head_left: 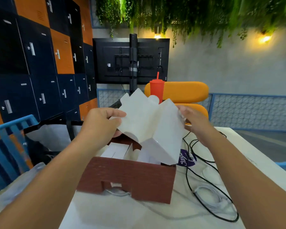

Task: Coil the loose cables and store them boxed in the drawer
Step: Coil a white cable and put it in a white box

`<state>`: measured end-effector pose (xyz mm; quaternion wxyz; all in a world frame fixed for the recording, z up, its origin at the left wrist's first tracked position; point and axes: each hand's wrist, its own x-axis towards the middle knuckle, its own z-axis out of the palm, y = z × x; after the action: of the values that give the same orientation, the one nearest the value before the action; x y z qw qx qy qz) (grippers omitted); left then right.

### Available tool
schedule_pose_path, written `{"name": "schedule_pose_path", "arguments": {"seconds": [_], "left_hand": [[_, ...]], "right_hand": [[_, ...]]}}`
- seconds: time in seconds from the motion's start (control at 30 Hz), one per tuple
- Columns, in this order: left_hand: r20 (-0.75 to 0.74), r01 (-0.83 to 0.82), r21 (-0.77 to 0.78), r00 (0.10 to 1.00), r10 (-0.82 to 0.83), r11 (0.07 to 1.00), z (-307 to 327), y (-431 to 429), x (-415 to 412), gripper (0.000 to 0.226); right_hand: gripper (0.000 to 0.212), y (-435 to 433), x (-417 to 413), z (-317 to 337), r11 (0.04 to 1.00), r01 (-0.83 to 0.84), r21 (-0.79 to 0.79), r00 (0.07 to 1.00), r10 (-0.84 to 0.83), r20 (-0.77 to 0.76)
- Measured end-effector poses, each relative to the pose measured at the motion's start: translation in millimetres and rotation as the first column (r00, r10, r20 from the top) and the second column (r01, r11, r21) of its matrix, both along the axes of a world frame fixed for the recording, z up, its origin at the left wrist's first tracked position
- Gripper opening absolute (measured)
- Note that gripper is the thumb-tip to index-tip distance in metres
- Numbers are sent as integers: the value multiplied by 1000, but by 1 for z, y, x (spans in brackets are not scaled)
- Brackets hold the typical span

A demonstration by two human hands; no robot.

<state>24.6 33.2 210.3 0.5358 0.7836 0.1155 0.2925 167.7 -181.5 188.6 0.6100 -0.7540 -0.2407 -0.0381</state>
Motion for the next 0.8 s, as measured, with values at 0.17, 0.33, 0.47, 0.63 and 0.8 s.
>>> {"name": "schedule_pose_path", "arguments": {"seconds": [0.17,0.33,0.47,0.63,0.8], "left_hand": [[70,28,76,997,-34,997,13,-21,-18,26],[126,173,-47,978,-166,984,-4,-55,-27,23],[175,379,-250,923,-343,891,-40,-101,-34,25],[76,462,-325,883,-464,825,-103,-157,-53,56],[-81,455,-469,831,-550,757,-152,-184,-64,67]], "right_hand": [[14,-38,-44,20,992,-125,29,992,125,-9],[32,-80,-85,-6,982,-119,144,977,141,-158],[23,-97,-117,-45,963,133,234,959,-66,-276],[19,-126,-162,-94,893,416,170,848,-314,-428],[20,-155,-189,-130,868,493,-61,769,-467,-436]]}}
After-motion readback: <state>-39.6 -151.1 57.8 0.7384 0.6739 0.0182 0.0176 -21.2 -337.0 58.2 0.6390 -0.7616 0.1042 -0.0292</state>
